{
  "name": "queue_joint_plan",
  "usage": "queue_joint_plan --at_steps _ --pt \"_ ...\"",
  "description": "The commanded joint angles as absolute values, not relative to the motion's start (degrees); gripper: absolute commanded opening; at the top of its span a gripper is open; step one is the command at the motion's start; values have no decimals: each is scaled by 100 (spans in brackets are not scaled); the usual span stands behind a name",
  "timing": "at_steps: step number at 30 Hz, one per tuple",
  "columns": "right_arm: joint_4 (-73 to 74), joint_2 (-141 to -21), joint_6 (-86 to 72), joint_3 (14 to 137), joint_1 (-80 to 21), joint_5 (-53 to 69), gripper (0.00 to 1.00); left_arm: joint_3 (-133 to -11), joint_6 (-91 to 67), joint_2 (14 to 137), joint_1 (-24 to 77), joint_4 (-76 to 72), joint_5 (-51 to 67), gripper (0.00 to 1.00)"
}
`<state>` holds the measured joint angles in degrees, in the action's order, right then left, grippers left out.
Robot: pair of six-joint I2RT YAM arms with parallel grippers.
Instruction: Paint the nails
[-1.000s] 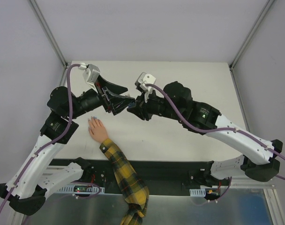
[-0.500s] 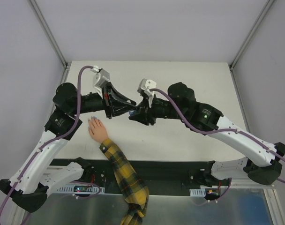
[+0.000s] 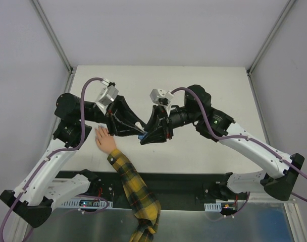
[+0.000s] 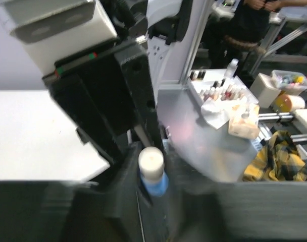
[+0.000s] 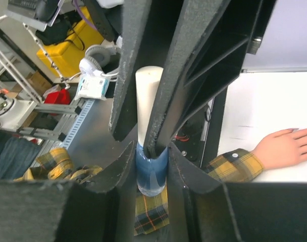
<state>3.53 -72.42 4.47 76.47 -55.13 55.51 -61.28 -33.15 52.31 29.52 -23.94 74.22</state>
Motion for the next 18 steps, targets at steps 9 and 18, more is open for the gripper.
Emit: queue_joint_plan --at_steps 9,18 --pt "2012 -7048 1353 8744 -5756 3185 0 -7031 -2531 4808 2391 -26 4941 89" --pt "2206 -7251 1511 9149 -6415 206 0 -6759 -2566 4245 2399 404 3067 90"
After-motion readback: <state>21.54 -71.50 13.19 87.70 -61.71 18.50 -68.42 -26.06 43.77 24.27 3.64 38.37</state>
